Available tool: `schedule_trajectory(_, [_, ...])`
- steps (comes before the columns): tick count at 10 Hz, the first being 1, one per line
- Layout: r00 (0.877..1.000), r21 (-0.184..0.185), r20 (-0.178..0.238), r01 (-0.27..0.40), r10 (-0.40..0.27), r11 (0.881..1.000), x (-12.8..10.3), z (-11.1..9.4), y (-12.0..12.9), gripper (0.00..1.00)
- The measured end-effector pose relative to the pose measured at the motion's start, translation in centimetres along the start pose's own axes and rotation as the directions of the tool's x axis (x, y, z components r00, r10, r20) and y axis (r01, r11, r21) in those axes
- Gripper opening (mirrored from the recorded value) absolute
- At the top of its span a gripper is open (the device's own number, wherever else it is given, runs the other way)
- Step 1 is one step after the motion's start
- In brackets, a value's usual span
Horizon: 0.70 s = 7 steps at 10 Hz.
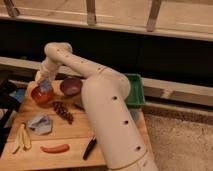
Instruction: Place sponge in red bowl
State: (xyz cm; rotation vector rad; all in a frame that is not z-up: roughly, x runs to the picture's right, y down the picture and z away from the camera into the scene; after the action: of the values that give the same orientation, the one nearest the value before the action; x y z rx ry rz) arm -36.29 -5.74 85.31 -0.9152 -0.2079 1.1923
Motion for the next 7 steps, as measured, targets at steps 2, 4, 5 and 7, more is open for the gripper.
schedule_trajectory(2, [1.000,0.002,-0.009,-0.001,0.001,1.000,-0.3,2.2,1.1,0.03])
schedule_trajectory(4, [1.000,0.004,-0.006,-0.003,0.003,1.000,-0.4,2.0,0.9,0.03])
schedule_trajectory(5, [1.000,0.005,-0.005,-0.005,0.005,1.000,-0.4,2.0,0.8,0.03])
schedule_trajectory(7, [1.000,0.005,-0.004,-0.008,0.008,1.000,-0.3,2.1,0.8,0.18])
